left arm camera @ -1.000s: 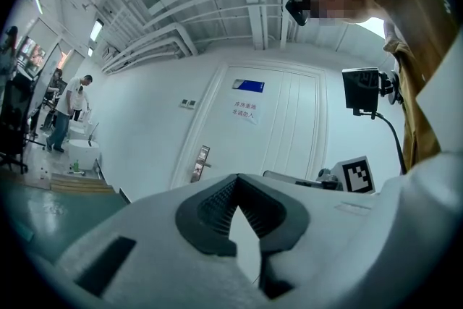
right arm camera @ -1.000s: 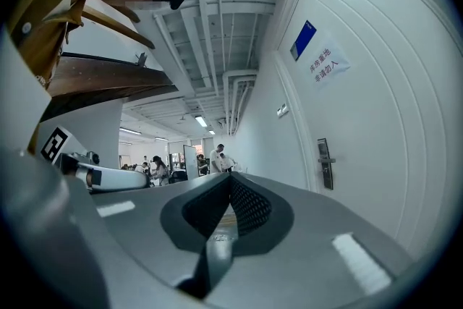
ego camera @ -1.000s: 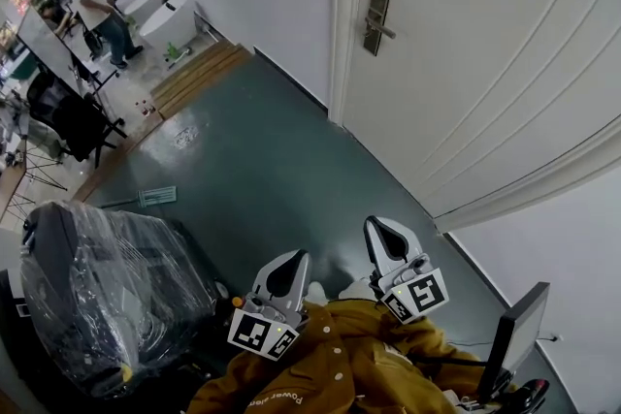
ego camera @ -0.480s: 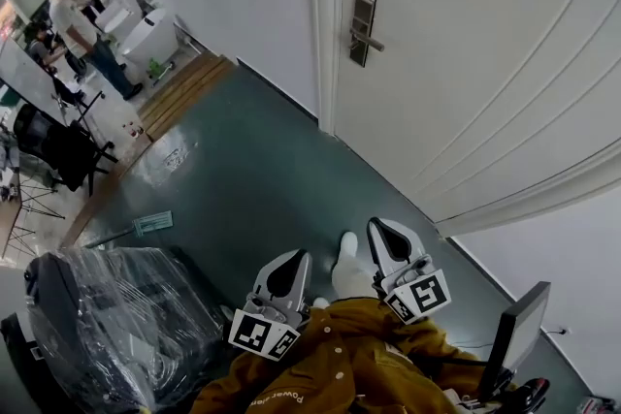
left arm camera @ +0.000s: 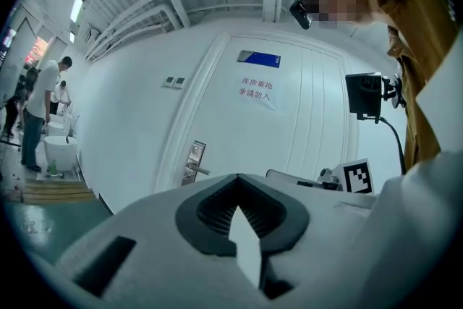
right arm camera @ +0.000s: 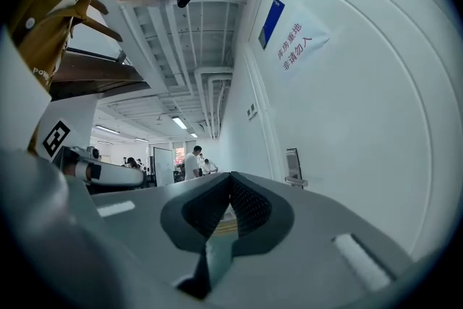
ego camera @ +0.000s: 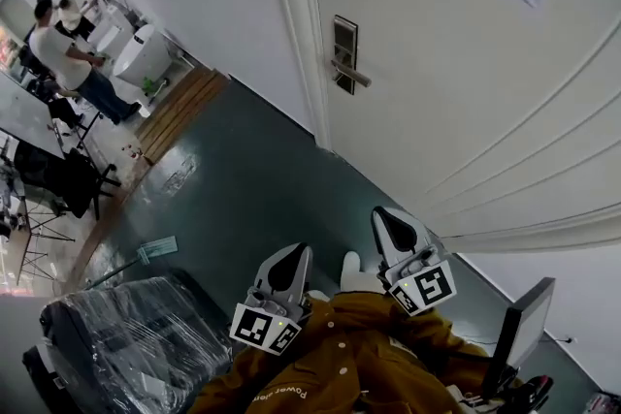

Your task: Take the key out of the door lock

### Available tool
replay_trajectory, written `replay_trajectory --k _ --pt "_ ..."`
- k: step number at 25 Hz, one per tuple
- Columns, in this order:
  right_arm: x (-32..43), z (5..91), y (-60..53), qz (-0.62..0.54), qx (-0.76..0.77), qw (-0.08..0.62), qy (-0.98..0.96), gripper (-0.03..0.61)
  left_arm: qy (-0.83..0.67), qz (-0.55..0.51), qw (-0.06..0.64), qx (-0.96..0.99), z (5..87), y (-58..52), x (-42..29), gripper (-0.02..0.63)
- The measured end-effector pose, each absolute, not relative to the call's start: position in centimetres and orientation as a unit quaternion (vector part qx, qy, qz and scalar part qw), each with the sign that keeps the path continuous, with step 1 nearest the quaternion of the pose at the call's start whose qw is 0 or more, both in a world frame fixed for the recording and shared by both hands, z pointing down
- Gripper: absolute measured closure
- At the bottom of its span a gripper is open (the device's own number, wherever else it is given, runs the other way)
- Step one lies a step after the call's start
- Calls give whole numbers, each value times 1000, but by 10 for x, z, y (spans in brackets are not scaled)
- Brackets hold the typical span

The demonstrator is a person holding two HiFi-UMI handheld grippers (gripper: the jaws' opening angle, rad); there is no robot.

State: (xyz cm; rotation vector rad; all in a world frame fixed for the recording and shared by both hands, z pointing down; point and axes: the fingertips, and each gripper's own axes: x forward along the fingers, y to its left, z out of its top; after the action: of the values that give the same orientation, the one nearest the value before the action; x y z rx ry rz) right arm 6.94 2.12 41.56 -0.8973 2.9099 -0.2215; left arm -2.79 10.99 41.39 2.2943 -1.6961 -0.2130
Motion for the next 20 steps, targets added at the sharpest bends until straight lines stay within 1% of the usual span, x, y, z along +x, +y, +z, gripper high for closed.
replay_trajectory --k 5,11,20 --pt "67 417 -19 -80 -298 41 950 572 -588 -74 151 791 416 69 -33 615" --pt "42 421 -59 -89 -296 29 951 572 -586 -79 160 790 416 21 -57 615" --pt "-20 426 -139 -75 -328 13 942 572 -555 -90 180 807 428 -72 -123 615"
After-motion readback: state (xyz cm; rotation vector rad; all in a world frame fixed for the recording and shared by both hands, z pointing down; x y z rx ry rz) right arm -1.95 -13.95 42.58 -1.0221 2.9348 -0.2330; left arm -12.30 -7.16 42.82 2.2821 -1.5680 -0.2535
